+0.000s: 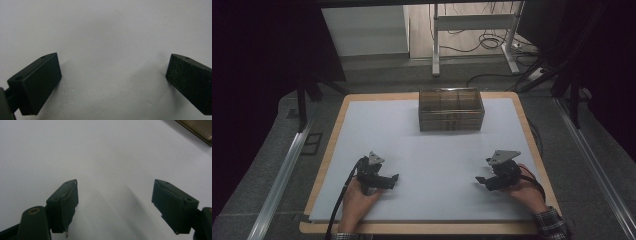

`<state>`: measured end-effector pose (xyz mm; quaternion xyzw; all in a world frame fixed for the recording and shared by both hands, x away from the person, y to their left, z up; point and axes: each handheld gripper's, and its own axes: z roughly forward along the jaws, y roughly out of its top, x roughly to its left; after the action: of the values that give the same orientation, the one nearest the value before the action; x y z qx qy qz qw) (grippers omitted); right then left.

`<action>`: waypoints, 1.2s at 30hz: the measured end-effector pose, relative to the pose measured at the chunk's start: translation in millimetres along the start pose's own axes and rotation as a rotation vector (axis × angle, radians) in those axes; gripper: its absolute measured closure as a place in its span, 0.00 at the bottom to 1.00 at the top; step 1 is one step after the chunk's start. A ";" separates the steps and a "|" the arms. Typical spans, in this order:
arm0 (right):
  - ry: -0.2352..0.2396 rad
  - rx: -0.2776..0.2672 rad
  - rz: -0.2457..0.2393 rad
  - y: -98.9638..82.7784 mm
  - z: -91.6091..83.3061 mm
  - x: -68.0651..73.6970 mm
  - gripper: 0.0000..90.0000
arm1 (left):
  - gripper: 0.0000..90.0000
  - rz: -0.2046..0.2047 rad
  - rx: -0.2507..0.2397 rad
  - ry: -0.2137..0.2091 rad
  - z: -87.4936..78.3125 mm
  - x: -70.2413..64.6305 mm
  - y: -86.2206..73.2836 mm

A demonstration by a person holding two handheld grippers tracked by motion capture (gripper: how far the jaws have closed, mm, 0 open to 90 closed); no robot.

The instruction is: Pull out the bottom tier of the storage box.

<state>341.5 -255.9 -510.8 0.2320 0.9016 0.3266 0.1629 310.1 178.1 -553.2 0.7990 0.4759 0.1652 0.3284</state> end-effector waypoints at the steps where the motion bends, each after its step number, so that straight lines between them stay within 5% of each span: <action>1: 0.000 0.000 0.000 0.0 0.0 0.0 0.24 | 0.00 0.000 0.000 0.000 0.0 0.0 0.0; 18: -0.074 0.022 -0.098 15.4 13.5 -2.3 0.33 | 0.00 0.000 0.000 0.000 0.0 0.0 0.0; 36: -0.140 0.022 -0.127 29.6 30.6 -5.4 0.33 | 0.00 -0.001 0.000 0.000 0.0 0.0 0.0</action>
<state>368.9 -222.9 -512.9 0.1983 0.9045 0.2887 0.2433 310.1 178.1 -553.2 0.7988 0.4762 0.1652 0.3286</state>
